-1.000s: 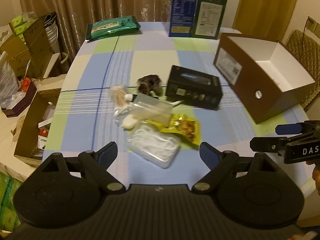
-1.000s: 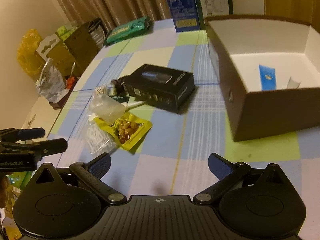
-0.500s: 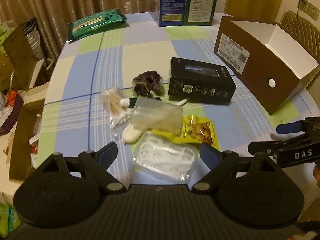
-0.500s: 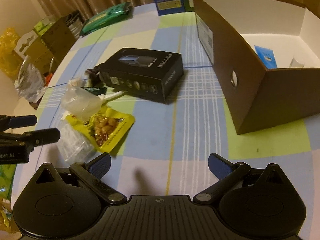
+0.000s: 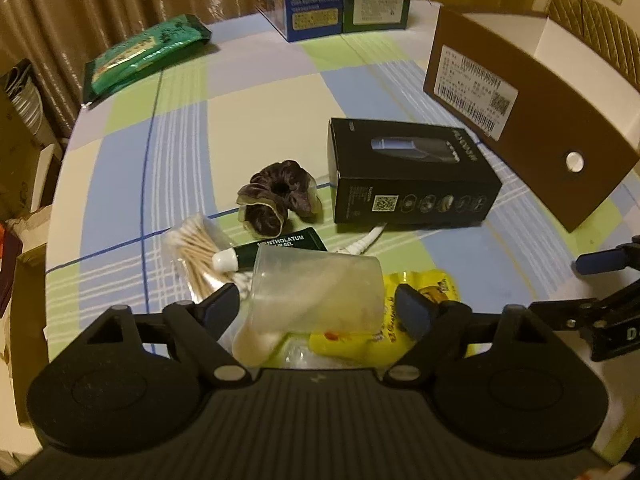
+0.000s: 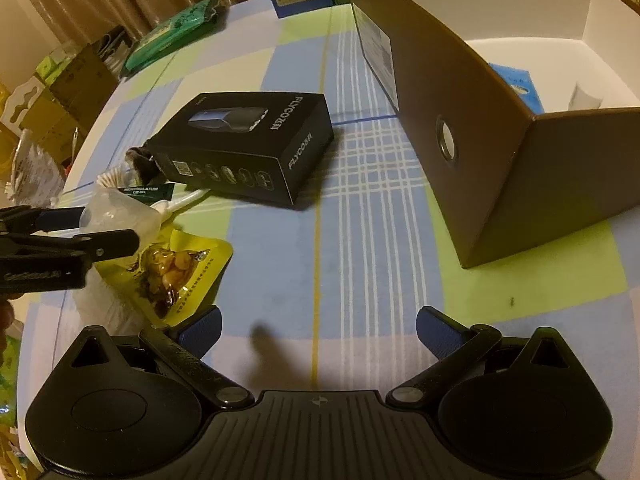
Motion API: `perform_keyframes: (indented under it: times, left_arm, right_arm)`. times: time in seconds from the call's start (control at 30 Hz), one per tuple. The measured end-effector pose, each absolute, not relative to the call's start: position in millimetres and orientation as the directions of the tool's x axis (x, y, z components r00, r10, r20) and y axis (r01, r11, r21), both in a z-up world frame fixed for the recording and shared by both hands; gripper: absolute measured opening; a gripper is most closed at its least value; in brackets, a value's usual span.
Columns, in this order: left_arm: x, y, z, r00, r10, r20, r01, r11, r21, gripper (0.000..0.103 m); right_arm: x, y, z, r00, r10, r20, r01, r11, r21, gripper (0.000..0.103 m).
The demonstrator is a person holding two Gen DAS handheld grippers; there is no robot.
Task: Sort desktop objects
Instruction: 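Move the left tool to the clear plastic cup and close on it, then lift the clear cup with the left tool while the right tool grasps the yellow snack bag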
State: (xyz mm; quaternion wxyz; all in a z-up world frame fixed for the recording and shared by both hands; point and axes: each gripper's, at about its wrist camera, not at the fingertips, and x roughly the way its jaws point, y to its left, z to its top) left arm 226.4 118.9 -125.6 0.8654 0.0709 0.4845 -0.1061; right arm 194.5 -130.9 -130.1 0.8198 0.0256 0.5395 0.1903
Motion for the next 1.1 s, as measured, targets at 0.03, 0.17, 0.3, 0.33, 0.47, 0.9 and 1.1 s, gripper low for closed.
perform_keyframes:
  times: [0.03, 0.17, 0.3, 0.33, 0.47, 0.9, 1.1]
  left_arm:
    - [228.9, 119.2, -128.2, 0.504, -0.114, -0.856, 0.256, 0.966, 0.023, 0.078]
    - [234.5, 121.2, -134.1, 0.497, -0.128, -0.858, 0.274, 0.962, 0.015, 0.069]
    - [230.0, 123.8, -128.5, 0.539, -0.126, -0.833, 0.289, 0.956, 0.042, 0.068]
    - [228.3, 125.3, -126.0, 0.547, -0.125, -0.828, 0.286, 0.957, 0.045, 0.068]
    - [219.5, 138.4, -112.2, 0.57, -0.124, -0.813, 0.254, 0.967, 0.031, 0.068]
    - [170.8, 207.0, -102.3, 0.556, 0.004, -0.831, 0.006, 1.0, 0.008, 0.068]
    - [154.7, 211.4, -103.8, 0.547, 0.012, -0.837, -0.032, 0.999, -0.007, 0.068]
  right_arm:
    - [194.7, -130.7, -130.8, 0.344, 0.34, -0.875, -0.283, 0.926, 0.249, 0.101]
    - [194.1, -127.9, -131.4, 0.341, 0.354, -0.871, -0.29, 0.921, 0.261, 0.101]
    - [192.1, -119.3, -127.9, 0.346, 0.398, -0.85, -0.345, 0.896, 0.28, 0.101]
    - [191.0, -116.0, -126.5, 0.347, 0.406, -0.845, -0.367, 0.888, 0.276, 0.101]
    - [185.3, -96.6, -121.0, 0.349, 0.436, -0.83, -0.495, 0.837, 0.231, 0.101]
    - [143.8, -28.1, -146.6, 0.415, 0.496, -0.762, -0.888, 0.401, -0.223, 0.059]
    - [157.3, -20.6, -156.2, 0.357, 0.561, -0.747, -0.929, 0.299, -0.219, 0.048]
